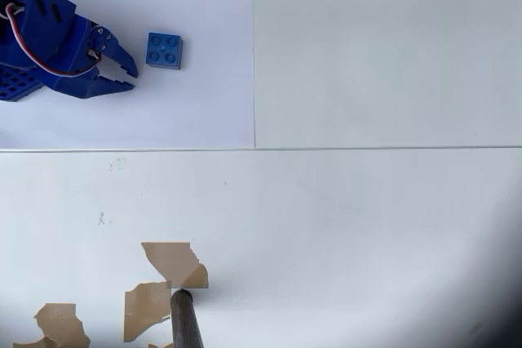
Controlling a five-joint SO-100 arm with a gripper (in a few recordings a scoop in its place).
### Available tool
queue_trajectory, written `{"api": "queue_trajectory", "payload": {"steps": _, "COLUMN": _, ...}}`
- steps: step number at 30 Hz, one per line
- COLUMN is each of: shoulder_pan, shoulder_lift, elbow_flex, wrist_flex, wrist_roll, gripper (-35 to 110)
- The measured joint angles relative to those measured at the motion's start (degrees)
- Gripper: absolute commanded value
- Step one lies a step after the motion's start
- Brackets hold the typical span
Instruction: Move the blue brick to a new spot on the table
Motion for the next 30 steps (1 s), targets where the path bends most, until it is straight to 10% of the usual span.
{"api": "queue_trajectory", "payload": {"steps": 30, "shoulder_pan": -0.97, "shoulder_lift": 0.0, "elbow_flex": 0.0, "wrist_flex": 0.0, "wrist_roll": -0.62, "gripper": 0}}
